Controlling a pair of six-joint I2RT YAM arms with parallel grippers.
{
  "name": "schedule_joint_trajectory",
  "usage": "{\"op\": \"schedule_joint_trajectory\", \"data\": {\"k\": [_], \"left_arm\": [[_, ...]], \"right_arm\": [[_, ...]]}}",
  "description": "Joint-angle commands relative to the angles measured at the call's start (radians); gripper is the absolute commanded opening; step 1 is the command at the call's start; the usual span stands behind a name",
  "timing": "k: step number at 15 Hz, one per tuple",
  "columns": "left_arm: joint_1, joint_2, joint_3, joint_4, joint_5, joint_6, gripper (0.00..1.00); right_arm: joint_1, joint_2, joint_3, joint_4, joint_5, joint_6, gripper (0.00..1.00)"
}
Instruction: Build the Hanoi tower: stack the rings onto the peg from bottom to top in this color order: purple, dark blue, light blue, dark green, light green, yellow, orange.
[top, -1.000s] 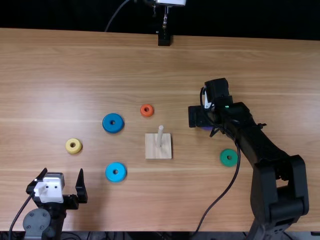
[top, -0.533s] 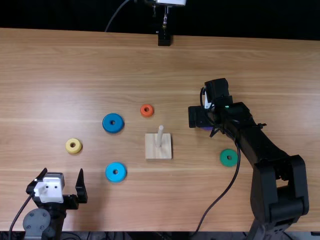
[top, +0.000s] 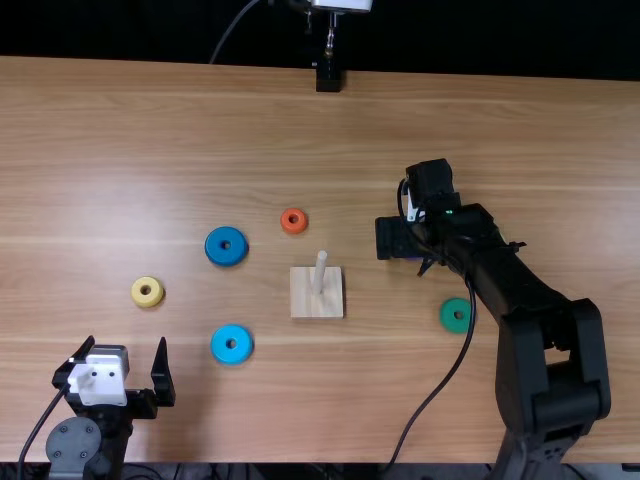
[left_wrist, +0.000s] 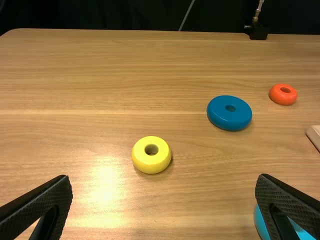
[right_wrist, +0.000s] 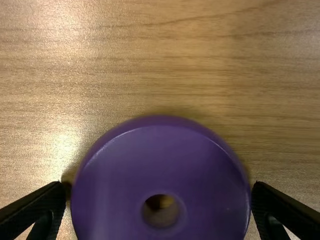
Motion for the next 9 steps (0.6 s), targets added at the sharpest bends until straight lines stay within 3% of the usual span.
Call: {"op": "schedule_joint_trajectory", "data": {"k": [1,2,4,7,9], "left_arm": [[-0.008,-0.011,-0.112,-0.077,0.003,0.005,1.0],[-0.009,-0.011,-0.112,-0.077,0.003,0.005,1.0],[-0.009,-0.011,-0.112,-0.077,0.003,0.005,1.0],[-0.008,-0.011,-0.112,-0.077,0.003,0.005,1.0],[-0.008,-0.011,-0.112,-0.077,0.003,0.005,1.0]], "right_arm": [[-0.001,0.02,0.019,-0.002,0.023,0.011,0.61],[-0.001,0.019,0.018,0.003,0.021,0.008,0.28],[0.004,0.017,0.015,0.005,0.021,-0.003,0.0],[0.009,0.002,0.021,-0.001,0.019,-0.003,0.0],[0.012,-0.113,0.067,-0.026,0.019,0.004,0.0]]}}
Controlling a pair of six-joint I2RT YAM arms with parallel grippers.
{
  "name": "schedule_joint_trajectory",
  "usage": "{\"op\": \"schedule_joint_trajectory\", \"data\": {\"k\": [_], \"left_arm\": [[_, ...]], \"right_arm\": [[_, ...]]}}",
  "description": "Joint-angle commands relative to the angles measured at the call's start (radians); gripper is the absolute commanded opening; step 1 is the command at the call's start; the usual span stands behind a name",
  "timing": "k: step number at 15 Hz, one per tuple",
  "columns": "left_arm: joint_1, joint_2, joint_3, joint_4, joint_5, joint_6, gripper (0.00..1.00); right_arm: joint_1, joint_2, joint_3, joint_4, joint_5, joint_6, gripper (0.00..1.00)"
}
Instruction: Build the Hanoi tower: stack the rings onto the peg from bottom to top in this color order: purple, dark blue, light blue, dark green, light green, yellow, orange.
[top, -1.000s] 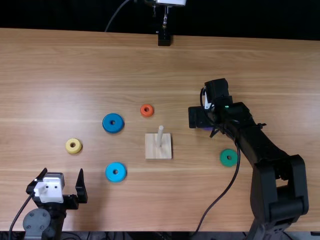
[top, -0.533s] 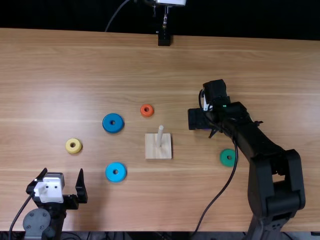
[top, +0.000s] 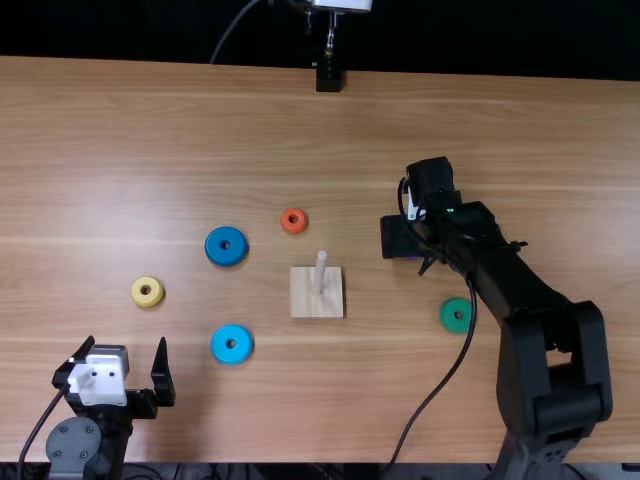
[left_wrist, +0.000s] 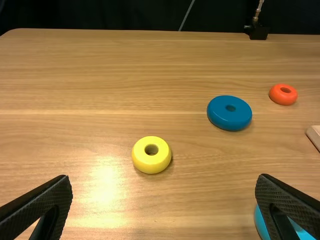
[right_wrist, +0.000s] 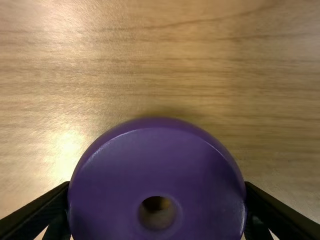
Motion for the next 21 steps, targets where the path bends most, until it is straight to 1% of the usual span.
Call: {"op": "schedule_joint_trajectory", "data": {"k": [1,3,4,5,8,12,17,21], "left_arm": [[-0.009,-0.011,-0.112,-0.076,0.003,0.005,1.0],[-0.009,-0.011,-0.112,-0.076,0.003,0.005,1.0],[-0.008,-0.011,-0.112,-0.076,0.003,0.005,1.0],[-0.009,-0.011,-0.112,-0.076,0.003,0.005,1.0],[-0.009,-0.011,-0.112,-0.076,0.003,0.005,1.0],[-0.009,-0.011,-0.112,-0.076,0.003,0.005,1.0],[-0.008,-0.011,-0.112,-0.076,0.003,0.005,1.0],[-0.009,-0.011,-0.112,-0.076,0.003,0.005,1.0]], "right_arm": [[0.028,-0.139,0.057,-0.054,0.017,0.007,0.0],[0.071,-0.199,0.129,-0.227,0.019,0.006,0.0],[0.083,-0.213,0.169,-0.337,0.01,0.0,0.0],[0.101,-0.225,0.225,-0.426,0.006,0.0,0.0],[0.169,-0.256,0.372,-0.567,0.003,0.007,0.0],[0.273,-0.256,0.504,-0.647,0.003,0.013,0.0],[0.401,-0.256,0.542,-0.648,0.003,0.017,0.0],[0.447,-0.255,0.537,-0.648,0.001,0.017,0.0]]}}
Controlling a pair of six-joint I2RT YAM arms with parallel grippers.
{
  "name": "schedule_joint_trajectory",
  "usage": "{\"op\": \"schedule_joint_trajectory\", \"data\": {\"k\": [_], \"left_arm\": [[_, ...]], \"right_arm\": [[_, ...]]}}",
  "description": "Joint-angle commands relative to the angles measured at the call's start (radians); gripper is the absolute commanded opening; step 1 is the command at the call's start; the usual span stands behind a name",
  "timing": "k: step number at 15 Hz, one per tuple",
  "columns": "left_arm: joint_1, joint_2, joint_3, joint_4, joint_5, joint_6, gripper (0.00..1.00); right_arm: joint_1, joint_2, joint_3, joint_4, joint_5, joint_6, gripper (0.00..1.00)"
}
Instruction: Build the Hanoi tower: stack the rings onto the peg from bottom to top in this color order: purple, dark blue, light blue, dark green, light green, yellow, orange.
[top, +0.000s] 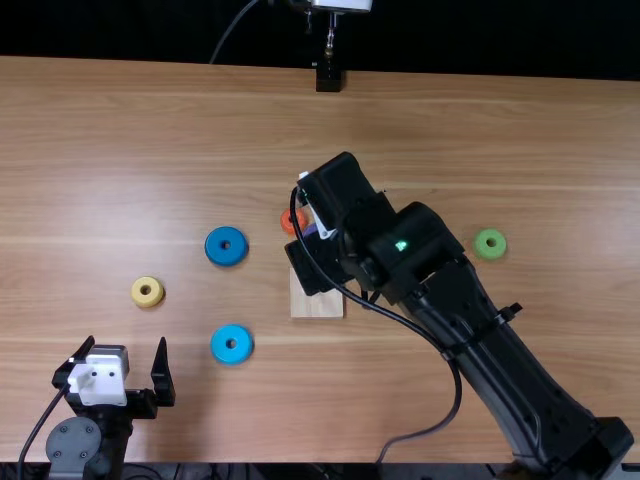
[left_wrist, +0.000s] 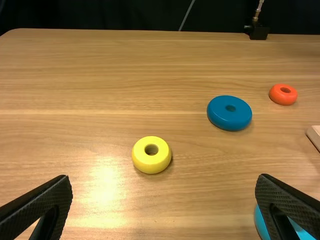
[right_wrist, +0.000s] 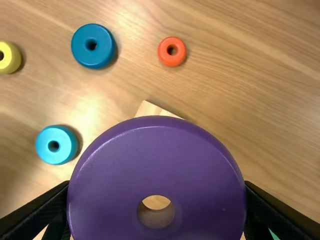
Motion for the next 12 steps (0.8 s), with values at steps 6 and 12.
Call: {"op": "schedule_joint_trajectory", "data": {"k": [6,12], "left_arm": [[-0.009,-0.011,-0.111,-0.077,0.003,0.005,1.0],[-0.008,-0.011,-0.111,-0.077,0.003,0.005,1.0]], "right_arm": [[0.002,-0.022,0.02,0.008,-0.004,0.008,0.0],[-0.001,-0.018,0.008,0.014,-0.004,0.008,0.0]]}}
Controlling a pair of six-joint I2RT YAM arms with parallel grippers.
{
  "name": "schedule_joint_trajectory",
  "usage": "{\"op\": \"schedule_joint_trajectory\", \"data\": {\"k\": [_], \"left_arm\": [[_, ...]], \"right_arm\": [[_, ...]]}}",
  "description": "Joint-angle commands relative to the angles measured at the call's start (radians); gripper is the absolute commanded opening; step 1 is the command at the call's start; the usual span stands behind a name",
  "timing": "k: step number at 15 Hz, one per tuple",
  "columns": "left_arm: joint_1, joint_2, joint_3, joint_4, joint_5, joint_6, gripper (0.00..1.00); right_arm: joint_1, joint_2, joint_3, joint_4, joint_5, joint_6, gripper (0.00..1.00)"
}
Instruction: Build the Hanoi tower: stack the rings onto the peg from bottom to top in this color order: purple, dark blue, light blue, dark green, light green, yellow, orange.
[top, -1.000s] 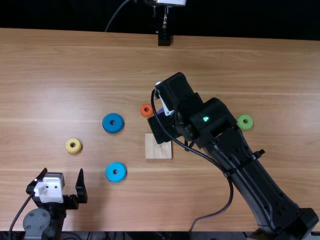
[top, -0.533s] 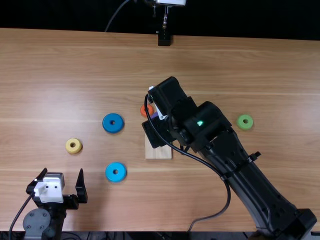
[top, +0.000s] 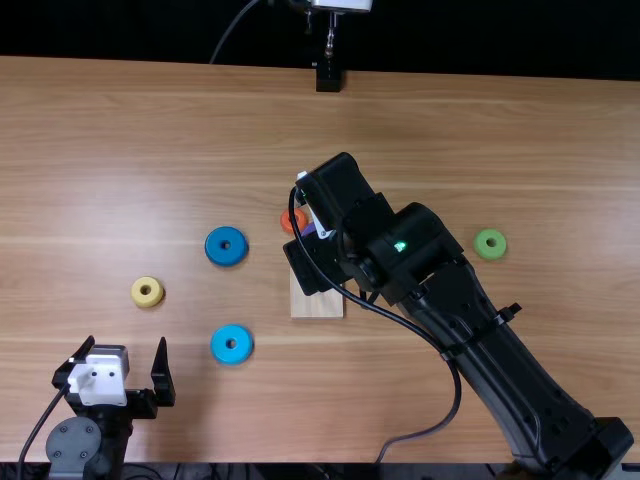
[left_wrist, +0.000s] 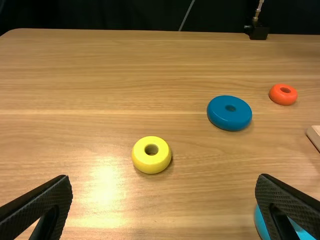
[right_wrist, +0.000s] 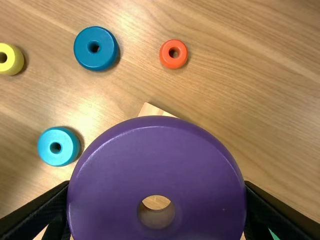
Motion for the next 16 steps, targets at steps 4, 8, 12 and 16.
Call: {"op": "schedule_joint_trajectory", "data": {"k": [4,8,12,16], "left_arm": [[-0.009,-0.011,-0.112,-0.077,0.003,0.005,1.0],[-0.008,-0.011,-0.112,-0.077,0.003,0.005,1.0],[-0.008,-0.011,-0.112,-0.077,0.003,0.005,1.0],[-0.009,-0.011,-0.112,-0.077,0.005,0.005,1.0]], "right_arm": [[-0.001,0.013,-0.001,0.005,-0.004,0.007,0.0],[-0.001,0.027,-0.001,0.007,-0.004,0.007,0.0],[-0.001,0.053,-0.001,0.007,-0.006,0.007,0.0],[-0.002,0.055,-0.018,0.007,-0.006,0.007,0.0]]}}
